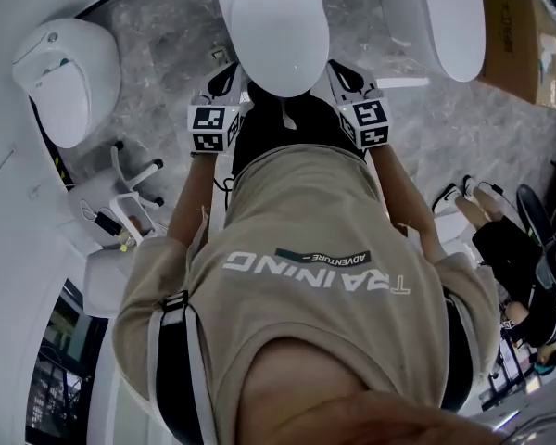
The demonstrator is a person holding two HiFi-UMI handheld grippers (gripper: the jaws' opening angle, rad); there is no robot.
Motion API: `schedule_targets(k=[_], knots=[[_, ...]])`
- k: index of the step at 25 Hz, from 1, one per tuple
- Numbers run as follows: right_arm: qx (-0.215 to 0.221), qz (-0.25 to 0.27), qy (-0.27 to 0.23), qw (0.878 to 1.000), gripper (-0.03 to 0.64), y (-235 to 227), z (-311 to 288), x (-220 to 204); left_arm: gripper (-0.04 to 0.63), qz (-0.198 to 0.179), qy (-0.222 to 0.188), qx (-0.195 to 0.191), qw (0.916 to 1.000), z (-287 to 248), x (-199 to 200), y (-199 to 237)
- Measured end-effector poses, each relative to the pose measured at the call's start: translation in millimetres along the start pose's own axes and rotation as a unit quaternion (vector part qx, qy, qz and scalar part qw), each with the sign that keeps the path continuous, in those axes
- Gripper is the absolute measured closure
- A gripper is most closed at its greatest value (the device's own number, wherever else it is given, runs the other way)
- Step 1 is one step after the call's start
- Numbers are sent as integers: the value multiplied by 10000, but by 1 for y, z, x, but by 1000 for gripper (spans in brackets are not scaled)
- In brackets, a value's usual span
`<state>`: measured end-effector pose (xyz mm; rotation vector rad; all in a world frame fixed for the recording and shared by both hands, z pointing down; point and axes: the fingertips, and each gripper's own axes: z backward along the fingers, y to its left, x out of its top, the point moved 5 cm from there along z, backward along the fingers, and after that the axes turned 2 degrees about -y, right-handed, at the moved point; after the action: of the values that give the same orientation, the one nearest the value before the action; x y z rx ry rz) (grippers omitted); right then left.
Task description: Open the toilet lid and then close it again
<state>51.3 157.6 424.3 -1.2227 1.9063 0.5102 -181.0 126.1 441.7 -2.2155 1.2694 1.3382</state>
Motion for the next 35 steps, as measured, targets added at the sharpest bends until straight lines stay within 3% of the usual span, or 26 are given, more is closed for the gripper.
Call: schedule_targets(k=[6,10,13,17,18,21,28,32,35], knots=[[604,53,628,9962,603,-5,-34,-58,594,542,655,-127,9963,-40,-56,-9],[950,-77,884,9915,603,-16,-91,-97,594,1075,989,4,9893,-79,-103,13],[1010,-319,1046,9889,603,-17,-118,-123,594,1422,1309,140,9811,-90,-141,22],[891,-597,1278,9860,603,-29,-138,-170,595,1447,1710,189,9744,-116,-189,21],[880,-664,1339,9848,603,-29,-141,-182,595,1520,1829,171,9712,-122,-205,21],[959,-862,1460,9808,604,-22,-148,-209,492,2061,2207,168,9532,-138,-258,22],[1118,-967,1730,9738,603,-28,-160,-269,479,3315,2316,484,9133,-174,-351,19],[1120,-1051,1796,9717,603,-32,-158,-286,476,3671,2243,771,8995,-181,-371,24],[1173,-1019,1847,9704,604,-27,-159,-293,471,3735,2188,723,8985,-185,-374,26]])
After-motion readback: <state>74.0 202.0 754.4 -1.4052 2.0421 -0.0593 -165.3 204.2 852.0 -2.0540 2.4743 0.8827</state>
